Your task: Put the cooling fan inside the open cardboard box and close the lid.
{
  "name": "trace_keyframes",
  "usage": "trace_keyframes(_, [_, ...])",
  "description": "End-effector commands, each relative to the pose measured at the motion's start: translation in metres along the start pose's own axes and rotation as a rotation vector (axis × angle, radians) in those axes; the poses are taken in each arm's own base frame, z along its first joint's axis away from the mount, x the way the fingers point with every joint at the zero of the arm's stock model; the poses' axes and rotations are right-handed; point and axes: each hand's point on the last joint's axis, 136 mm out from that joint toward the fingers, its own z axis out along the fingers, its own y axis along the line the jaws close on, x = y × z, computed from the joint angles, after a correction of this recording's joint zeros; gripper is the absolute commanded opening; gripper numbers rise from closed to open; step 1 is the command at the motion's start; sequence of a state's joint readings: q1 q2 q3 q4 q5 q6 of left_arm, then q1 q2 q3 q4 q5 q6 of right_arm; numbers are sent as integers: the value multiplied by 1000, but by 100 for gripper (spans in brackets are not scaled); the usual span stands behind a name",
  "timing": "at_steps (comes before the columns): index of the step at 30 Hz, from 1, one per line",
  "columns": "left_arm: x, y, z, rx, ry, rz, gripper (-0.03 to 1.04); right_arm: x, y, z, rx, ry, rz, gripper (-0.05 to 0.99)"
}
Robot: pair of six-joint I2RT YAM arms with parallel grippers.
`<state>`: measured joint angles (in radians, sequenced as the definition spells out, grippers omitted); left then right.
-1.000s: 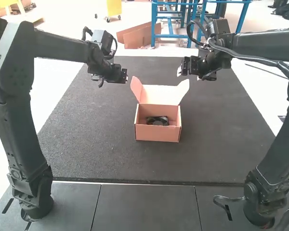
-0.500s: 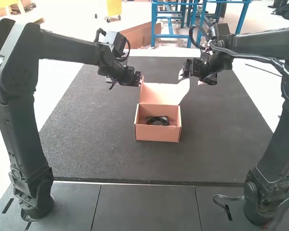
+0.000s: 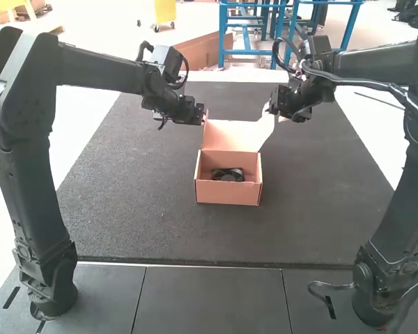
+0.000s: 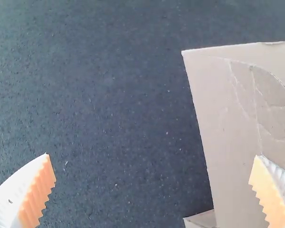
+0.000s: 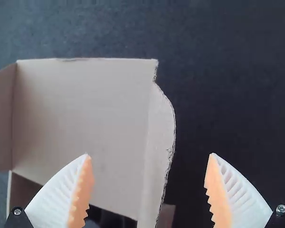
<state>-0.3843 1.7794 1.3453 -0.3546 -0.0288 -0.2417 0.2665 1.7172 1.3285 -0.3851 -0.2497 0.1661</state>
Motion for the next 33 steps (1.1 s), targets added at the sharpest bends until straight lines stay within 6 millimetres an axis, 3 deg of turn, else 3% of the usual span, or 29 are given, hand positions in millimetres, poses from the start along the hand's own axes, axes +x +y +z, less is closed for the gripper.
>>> trace_keyframes(1, [-18, -5, -6, 17, -38, -9, 97, -13, 5, 1, -28, -19, 8, 53])
trace_keyframes(6, [-19, -5, -6, 17, -39, -9, 97, -11, 3, 7, -27, -9, 11, 53])
trace_keyframes(12, [-19, -5, -6, 17, -39, -9, 97, -17, 6, 7, -35, -28, 4, 39])
trace_keyframes(22, [-19, -5, -6, 17, -39, -9, 97, -20, 6, 6, -35, -34, 0, 30])
trace_keyframes(33, [-19, -5, -6, 17, -39, -8, 97, -19, 6, 6, -36, -32, -2, 12])
